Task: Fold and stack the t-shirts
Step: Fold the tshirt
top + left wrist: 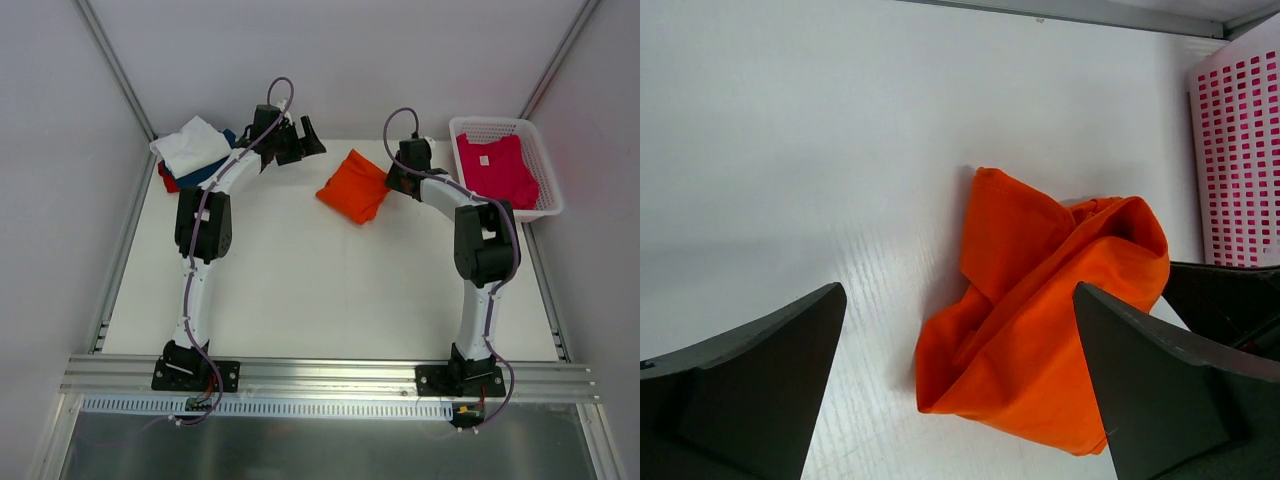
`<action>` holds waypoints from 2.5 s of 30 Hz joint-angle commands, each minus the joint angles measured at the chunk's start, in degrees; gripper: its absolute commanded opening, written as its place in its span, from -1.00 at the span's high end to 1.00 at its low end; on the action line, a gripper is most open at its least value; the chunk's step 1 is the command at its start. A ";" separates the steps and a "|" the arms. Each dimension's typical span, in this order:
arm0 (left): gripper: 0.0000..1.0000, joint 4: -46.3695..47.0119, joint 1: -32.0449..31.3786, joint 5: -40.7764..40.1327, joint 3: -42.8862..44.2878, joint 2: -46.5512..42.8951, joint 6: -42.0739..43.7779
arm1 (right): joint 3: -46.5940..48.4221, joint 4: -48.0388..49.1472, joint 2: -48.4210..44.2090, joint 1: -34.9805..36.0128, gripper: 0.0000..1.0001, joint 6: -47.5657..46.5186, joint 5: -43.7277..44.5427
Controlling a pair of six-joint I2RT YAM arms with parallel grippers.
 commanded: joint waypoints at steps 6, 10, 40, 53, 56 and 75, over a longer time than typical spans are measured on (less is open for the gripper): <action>-0.98 0.72 -0.34 3.76 -1.93 0.32 -1.25 | -4.25 -0.71 -12.11 0.16 0.11 -2.53 3.10; -0.98 0.90 -0.25 6.14 -3.95 -0.38 -1.42 | -8.02 -1.67 -18.18 0.42 0.10 -3.06 2.58; -0.93 26.49 -4.64 33.54 -8.89 -9.63 -17.98 | -44.59 14.40 -44.72 -2.39 0.11 12.23 -25.11; -0.92 44.48 -6.49 36.99 9.75 11.03 -38.15 | -45.13 8.60 -58.54 -5.20 0.03 10.65 -25.11; -0.93 46.33 -7.28 37.34 9.84 10.78 -39.13 | -45.39 8.60 -57.83 -5.47 0.03 10.38 -25.37; -0.98 50.64 -8.86 32.87 21.88 28.17 -50.90 | -46.88 8.87 -57.04 -5.64 0.03 10.65 -25.64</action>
